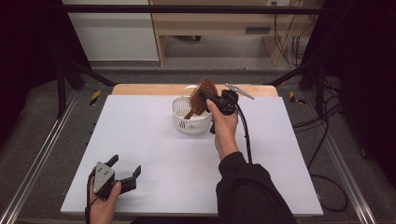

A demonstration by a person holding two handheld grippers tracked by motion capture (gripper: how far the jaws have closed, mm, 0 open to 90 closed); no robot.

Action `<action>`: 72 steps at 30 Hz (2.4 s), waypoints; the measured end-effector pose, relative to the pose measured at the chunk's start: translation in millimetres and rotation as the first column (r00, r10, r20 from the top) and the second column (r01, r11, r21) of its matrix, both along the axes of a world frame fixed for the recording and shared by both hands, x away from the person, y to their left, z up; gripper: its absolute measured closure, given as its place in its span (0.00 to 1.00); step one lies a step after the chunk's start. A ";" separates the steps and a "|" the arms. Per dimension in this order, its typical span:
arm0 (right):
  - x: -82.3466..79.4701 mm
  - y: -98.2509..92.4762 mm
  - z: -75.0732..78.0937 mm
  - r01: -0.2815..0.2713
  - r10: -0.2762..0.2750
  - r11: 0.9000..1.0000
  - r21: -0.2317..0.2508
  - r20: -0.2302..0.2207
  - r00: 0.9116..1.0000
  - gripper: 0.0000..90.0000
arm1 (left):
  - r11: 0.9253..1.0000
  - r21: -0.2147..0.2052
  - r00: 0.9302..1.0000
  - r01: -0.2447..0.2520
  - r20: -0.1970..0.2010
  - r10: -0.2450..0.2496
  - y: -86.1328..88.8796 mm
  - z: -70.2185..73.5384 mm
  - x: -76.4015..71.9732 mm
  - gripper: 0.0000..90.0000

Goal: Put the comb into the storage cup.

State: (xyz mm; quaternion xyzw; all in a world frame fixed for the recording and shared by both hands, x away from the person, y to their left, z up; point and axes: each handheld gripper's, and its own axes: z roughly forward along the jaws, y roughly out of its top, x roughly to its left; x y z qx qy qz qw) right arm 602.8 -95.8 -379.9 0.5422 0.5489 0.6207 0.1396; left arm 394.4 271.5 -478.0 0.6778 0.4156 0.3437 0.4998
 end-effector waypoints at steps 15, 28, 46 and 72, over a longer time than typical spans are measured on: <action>2.1 -5.4 -2.0 0.003 -0.003 1.000 0.001 -0.018 1.000 0.54 | 1.000 -0.005 1.000 0.000 -0.004 0.000 0.9 0.2 0.4 0.08; 2.0 -10.9 -5.5 0.011 -0.011 1.000 0.010 -0.029 1.000 0.53 | 1.000 -0.011 1.000 -0.001 -0.006 0.001 0.7 -0.5 0.6 0.08; 2.0 -17.4 -10.1 0.026 -0.025 1.000 0.017 -0.043 0.999 0.52 | 1.000 -0.021 1.000 0.002 -0.011 -0.002 1.9 -0.7 0.9 0.08; 2.3 -24.5 -15.2 0.035 -0.034 0.999 0.015 -0.061 0.998 0.49 | 0.999 -0.045 1.000 0.008 -0.018 -0.009 3.6 -1.2 1.7 0.08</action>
